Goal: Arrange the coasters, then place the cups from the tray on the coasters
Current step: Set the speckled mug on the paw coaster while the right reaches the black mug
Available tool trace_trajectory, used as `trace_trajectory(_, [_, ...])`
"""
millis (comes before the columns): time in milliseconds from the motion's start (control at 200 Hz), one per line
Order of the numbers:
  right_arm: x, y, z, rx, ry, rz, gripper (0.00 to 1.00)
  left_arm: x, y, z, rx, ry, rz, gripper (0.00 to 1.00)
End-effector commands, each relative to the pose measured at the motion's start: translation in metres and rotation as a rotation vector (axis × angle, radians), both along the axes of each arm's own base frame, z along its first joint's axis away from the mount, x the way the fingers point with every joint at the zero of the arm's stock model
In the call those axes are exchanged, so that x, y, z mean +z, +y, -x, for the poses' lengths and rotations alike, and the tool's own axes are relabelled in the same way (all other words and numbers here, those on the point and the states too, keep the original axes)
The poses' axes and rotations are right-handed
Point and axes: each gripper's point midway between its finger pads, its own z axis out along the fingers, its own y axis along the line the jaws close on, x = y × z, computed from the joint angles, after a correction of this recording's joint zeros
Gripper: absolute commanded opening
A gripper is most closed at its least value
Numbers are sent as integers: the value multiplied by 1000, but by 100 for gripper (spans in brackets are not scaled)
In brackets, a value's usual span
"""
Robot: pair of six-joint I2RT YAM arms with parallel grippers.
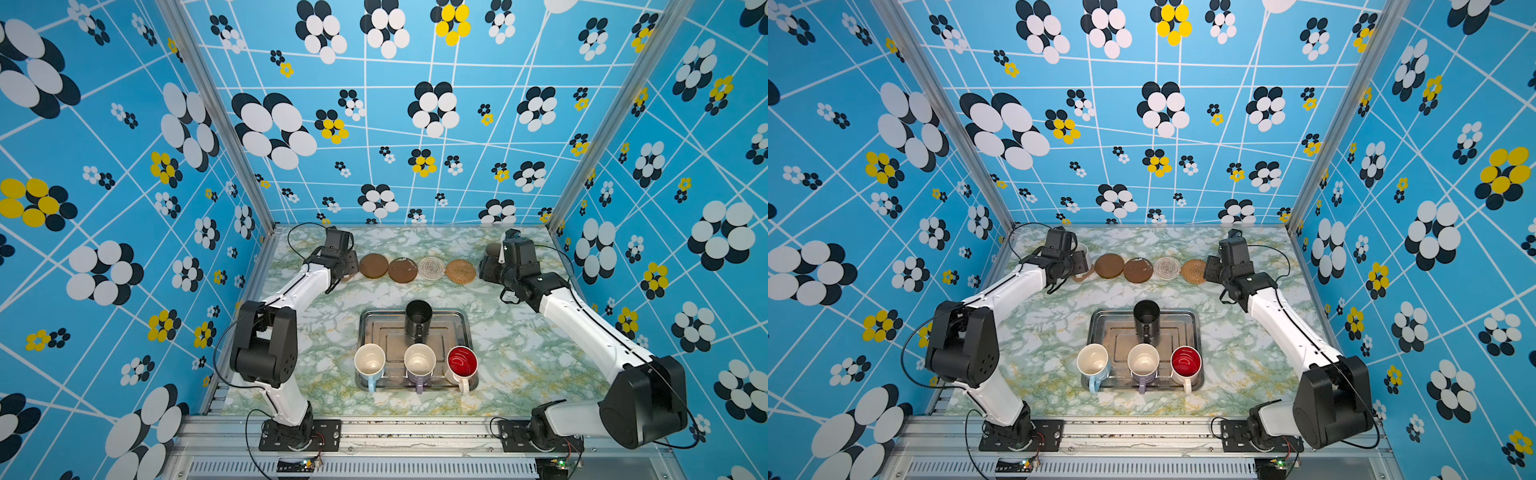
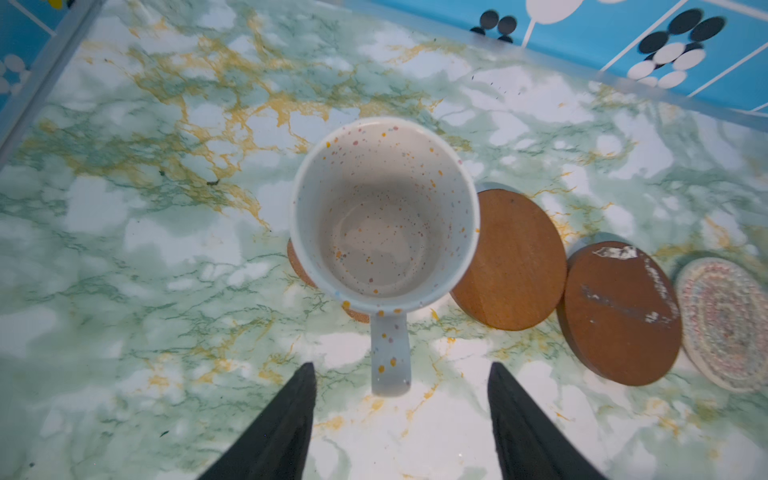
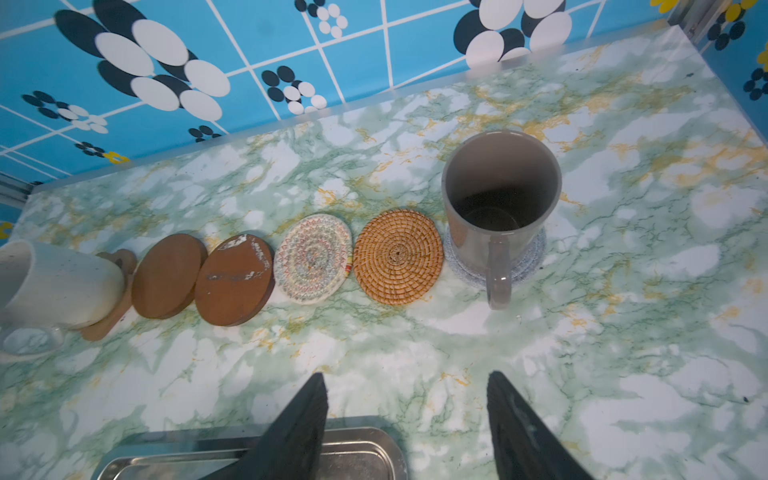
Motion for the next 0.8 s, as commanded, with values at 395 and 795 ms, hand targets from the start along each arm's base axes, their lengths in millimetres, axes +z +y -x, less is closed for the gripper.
trace_trajectory(395, [17,103,93,380,100,9,61,113,-18,78,-20,-367,147,70])
trace_trajectory(795, [-44,153,151,455,269,7,58,120,-22,120,-105,-430,208,67])
